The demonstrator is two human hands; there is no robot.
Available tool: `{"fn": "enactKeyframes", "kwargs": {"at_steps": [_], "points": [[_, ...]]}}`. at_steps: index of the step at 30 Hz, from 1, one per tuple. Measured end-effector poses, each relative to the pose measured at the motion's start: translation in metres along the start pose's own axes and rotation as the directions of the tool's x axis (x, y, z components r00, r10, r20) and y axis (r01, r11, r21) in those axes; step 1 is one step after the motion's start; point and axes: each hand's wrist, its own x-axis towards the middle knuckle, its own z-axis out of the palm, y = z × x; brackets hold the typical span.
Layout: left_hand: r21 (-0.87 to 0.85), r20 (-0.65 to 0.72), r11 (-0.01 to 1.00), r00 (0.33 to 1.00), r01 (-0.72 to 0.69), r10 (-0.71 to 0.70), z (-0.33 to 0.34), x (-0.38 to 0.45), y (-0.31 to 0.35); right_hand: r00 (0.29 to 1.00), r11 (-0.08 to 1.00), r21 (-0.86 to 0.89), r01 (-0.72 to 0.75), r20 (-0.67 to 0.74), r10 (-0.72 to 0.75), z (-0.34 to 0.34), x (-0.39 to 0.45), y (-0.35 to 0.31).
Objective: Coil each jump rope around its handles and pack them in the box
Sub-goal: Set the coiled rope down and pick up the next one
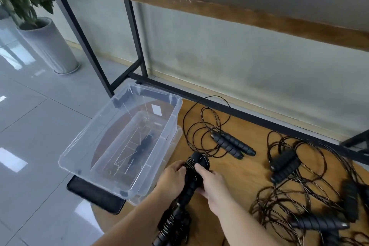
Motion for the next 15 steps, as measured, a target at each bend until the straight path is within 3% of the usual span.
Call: {"fn": "enactKeyframes", "kwargs": {"at_steps": [7,15], "points": [[0.076,-0.085,0.995,0.995,0.064,-0.058,0.006,0.041,-0.028,0.998,0.985,-0.161,-0.056,-0.004,0.056,0.025,0.072,0.017],[0.042,-0.134,0.993,0.985,0.112,-0.106,0.013,0.071,-0.041,0.998,0.987,-0.153,-0.053,0.030,0.058,0.041,0.113,0.034]]}}
